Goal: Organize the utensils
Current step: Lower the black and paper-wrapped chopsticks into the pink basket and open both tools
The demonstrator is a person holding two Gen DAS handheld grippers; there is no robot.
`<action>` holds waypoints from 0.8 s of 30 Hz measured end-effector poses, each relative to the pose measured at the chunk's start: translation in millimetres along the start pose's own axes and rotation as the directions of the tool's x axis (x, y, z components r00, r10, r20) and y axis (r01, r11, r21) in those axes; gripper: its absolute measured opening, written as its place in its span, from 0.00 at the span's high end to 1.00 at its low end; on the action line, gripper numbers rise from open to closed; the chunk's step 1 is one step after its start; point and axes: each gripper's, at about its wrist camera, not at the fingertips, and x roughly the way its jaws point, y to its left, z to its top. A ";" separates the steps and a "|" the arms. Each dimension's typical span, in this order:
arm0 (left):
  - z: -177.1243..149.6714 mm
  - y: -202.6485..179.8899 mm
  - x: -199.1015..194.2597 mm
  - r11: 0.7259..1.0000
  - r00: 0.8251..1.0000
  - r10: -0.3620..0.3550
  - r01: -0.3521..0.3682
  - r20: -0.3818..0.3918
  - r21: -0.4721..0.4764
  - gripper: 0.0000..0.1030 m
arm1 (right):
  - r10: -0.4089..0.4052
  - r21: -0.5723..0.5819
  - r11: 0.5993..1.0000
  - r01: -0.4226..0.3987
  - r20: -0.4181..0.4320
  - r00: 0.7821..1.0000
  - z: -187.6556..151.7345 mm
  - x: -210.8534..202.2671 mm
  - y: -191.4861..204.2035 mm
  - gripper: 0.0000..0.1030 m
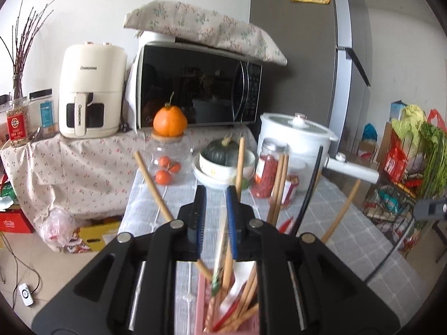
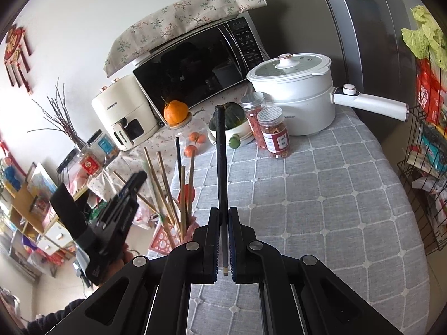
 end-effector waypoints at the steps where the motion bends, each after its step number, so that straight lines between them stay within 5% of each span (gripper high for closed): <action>1: 0.4 0.7 -1.6 1.000 1.000 0.003 -0.003 -0.022 -0.004 0.75 | 0.007 -0.001 1.000 -0.007 0.006 1.000 0.6 -1.4 1.5 0.94; 5: 5.7 8.4 -10.9 0.998 0.988 0.020 -0.028 -0.155 -0.055 0.55 | 0.040 -0.011 0.999 -0.040 0.027 0.999 3.9 -7.9 10.9 0.94; 11: -6.4 35.2 -22.4 0.984 0.921 0.056 -0.116 -0.386 -0.135 0.25 | 0.115 -0.051 0.992 -0.112 0.062 0.991 6.1 -22.1 31.7 0.94; 17: -33.9 50.9 -23.8 0.977 0.851 0.036 -0.141 -0.525 -0.161 0.20 | 0.174 -0.076 0.983 -0.167 0.091 0.981 7.4 -26.8 47.4 0.94; 24: -38.0 41.6 -24.8 0.992 0.825 -0.001 -0.072 -0.565 -0.107 0.10 | 0.159 -0.070 0.986 -0.148 0.182 0.970 15.1 -19.8 58.0 0.94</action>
